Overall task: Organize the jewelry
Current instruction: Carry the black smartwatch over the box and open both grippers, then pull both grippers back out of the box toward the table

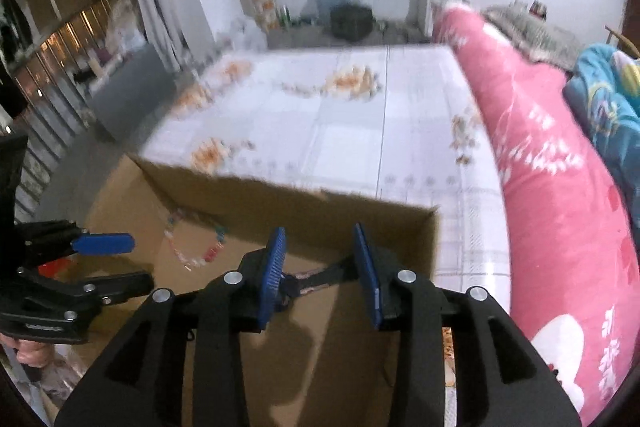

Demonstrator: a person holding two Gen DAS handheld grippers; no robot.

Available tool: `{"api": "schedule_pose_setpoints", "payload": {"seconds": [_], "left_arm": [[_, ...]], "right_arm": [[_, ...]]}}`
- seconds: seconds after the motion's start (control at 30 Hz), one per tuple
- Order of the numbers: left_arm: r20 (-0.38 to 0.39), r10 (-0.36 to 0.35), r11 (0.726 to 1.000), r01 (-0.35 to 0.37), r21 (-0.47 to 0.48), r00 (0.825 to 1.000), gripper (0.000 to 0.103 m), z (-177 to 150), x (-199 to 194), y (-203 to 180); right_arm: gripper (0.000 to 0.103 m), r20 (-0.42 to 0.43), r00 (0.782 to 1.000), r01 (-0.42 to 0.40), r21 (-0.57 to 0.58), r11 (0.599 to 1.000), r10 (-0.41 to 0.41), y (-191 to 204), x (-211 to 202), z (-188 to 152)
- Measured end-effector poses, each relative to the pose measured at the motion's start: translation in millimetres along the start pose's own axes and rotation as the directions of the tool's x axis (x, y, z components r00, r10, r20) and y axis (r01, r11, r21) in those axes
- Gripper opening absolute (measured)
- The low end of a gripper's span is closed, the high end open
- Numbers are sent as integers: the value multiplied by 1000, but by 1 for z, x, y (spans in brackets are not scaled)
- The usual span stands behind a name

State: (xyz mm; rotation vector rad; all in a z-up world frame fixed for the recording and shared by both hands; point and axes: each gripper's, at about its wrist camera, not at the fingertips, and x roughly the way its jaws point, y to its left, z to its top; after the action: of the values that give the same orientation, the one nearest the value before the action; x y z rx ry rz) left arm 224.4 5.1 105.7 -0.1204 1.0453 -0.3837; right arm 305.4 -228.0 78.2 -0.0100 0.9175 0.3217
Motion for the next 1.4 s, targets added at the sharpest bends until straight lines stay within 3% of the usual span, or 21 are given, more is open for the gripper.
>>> {"api": "schedule_pose_setpoints", "payload": {"seconds": [0.13, 0.23, 0.3, 0.37, 0.43, 0.47, 0.53, 0.67, 0.8, 0.93, 1.03, 1.4], "left_arm": [[161, -14, 998, 4, 63, 987, 80, -25, -61, -7], [267, 22, 995, -47, 89, 964, 86, -66, -99, -3], [294, 69, 993, -95, 76, 953, 89, -102, -108, 3], [263, 110, 990, -131, 61, 959, 89, -131, -101, 8], [212, 140, 987, -153, 43, 967, 89, -160, -87, 10], [177, 153, 987, -160, 30, 972, 89, -177, -76, 11], [114, 156, 987, -160, 28, 981, 89, -202, -55, 10], [33, 236, 971, -237, 41, 971, 89, -230, -15, 11], [-16, 245, 969, -245, 29, 969, 89, -236, 6, 15], [5, 285, 955, -285, 79, 958, 89, -233, 10, 12], [5, 283, 956, -283, 71, 959, 95, -232, 12, 16], [-19, 286, 957, -284, 67, 958, 96, -230, 16, 20]], "right_arm": [[49, 163, 984, -80, 51, 995, 71, -7, -81, -25], [73, 270, 960, -98, 56, 994, 79, -7, -134, -69], [90, 289, 954, -97, 68, 993, 73, -6, -149, -101], [94, 245, 967, -89, 98, 991, 63, -4, -145, -140], [94, 146, 989, -43, 130, 991, 23, 0, -126, -175], [94, 56, 998, 19, 150, 988, -28, 2, -108, -197], [94, -48, 997, 72, 171, 983, -65, 4, -86, -225], [94, -171, 971, 194, 153, 969, -167, 8, -55, -255], [94, -215, 948, 261, 93, 961, -237, 10, -40, -265], [96, -204, 924, 326, -18, 945, -323, 20, -29, -265], [96, -190, 929, 320, -17, 947, -318, 17, -30, -264], [97, -193, 940, 293, 29, 956, -283, 10, -27, -269]]}}
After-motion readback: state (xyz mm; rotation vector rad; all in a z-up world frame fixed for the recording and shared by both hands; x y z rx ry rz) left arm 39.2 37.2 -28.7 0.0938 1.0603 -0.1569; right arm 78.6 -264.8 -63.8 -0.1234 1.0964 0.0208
